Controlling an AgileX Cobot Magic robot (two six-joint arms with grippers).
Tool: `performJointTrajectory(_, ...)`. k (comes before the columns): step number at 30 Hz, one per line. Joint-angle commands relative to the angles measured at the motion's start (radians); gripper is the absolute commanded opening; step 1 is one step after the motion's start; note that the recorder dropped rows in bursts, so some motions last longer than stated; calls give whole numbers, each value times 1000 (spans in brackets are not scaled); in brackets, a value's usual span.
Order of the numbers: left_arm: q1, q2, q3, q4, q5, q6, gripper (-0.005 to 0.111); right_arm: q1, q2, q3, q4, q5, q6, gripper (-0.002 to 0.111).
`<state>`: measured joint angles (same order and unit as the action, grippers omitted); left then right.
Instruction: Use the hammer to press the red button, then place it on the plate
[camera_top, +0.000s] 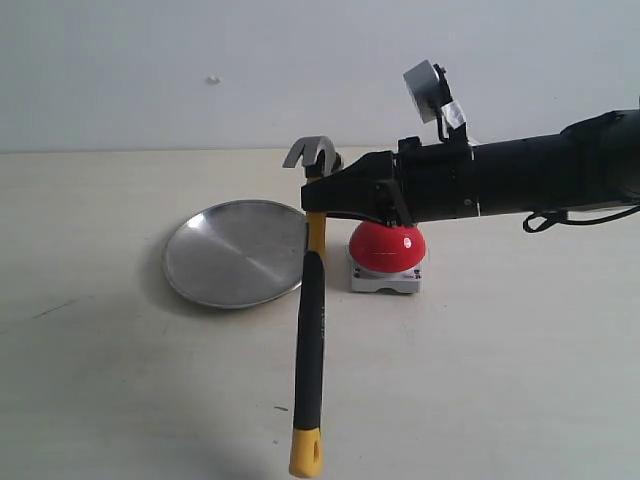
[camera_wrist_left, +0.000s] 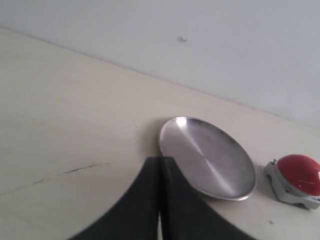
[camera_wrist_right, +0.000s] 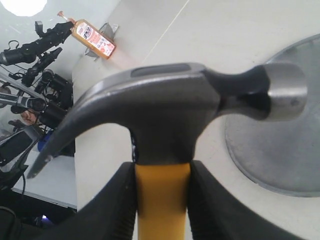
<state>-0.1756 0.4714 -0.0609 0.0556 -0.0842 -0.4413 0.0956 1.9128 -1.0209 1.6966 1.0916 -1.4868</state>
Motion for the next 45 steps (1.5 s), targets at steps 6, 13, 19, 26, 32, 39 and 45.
performJointTrajectory(6, -78, 405, -239, 79, -8, -5, 0, 3, -13, -33, 48, -1, 33, 0)
performJointTrajectory(13, -157, 604, -332, 144, -1, 25, 9, 9, -13, -90, 48, -66, 102, 0)
performJointTrajectory(19, -235, 735, -439, 181, 106, 25, 36, 20, -13, -125, 48, -154, 154, 0)
performJointTrajectory(26, -338, 853, -524, 181, 103, 21, 46, 20, -13, -127, 48, -272, 180, 0)
performJointTrajectory(32, -422, 964, -572, 181, 105, 20, 46, 20, -13, -150, 48, -329, 180, 0)
performJointTrajectory(39, -508, 1018, -626, 208, 101, 22, 46, 77, -13, -233, 48, -476, 199, 0)
performJointTrajectory(45, -523, 1053, -644, 249, 84, 22, 72, 149, -13, -278, 48, -516, 233, 0)
